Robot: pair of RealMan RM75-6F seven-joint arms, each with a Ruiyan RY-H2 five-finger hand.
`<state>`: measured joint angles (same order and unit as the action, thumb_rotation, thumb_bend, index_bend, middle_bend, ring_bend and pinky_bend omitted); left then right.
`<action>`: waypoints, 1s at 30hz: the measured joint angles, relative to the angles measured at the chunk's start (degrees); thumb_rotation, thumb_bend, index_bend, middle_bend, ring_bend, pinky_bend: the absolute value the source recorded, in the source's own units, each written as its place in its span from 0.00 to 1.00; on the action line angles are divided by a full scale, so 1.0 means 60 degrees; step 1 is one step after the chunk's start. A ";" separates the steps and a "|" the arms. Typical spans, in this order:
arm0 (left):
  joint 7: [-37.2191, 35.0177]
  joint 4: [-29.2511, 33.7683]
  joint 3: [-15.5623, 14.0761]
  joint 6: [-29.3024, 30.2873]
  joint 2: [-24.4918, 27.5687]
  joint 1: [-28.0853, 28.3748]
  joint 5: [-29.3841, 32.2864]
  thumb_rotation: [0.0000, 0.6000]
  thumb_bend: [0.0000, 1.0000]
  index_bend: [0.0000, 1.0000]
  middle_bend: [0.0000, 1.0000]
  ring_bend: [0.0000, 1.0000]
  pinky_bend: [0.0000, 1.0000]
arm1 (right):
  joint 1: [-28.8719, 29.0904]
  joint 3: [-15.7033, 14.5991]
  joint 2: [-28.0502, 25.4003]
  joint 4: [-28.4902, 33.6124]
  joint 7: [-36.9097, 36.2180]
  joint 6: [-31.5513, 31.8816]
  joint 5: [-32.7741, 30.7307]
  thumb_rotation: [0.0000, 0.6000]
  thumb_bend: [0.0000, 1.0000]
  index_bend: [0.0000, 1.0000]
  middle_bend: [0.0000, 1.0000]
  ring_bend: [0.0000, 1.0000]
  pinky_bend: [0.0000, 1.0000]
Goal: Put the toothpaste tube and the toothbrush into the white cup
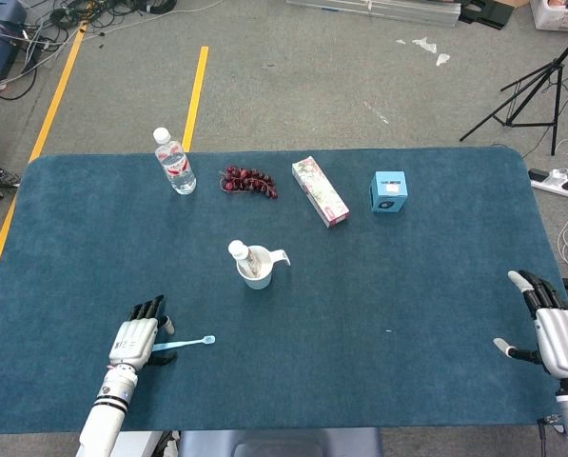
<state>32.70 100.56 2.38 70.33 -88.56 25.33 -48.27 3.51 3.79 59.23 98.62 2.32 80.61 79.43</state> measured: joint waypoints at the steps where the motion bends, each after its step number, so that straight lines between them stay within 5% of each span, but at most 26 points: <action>1: -0.0005 -0.0008 0.0000 -0.0010 -0.0009 -0.0002 0.0001 1.00 0.24 0.43 0.00 0.00 0.02 | 0.0000 0.0002 -0.0001 0.0001 0.0000 0.0002 0.0000 1.00 0.02 0.15 0.13 0.11 0.37; 30: 0.0166 -0.0358 -0.0057 0.0082 -0.0253 -0.0105 -0.0134 1.00 0.28 0.47 0.00 0.00 0.02 | -0.0020 0.0007 -0.0011 0.0019 0.0005 0.0040 0.0013 1.00 0.02 0.14 0.13 0.11 0.37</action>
<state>33.70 98.41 2.04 70.82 -90.08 24.70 -49.07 3.39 3.84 59.16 98.73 2.35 80.85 79.51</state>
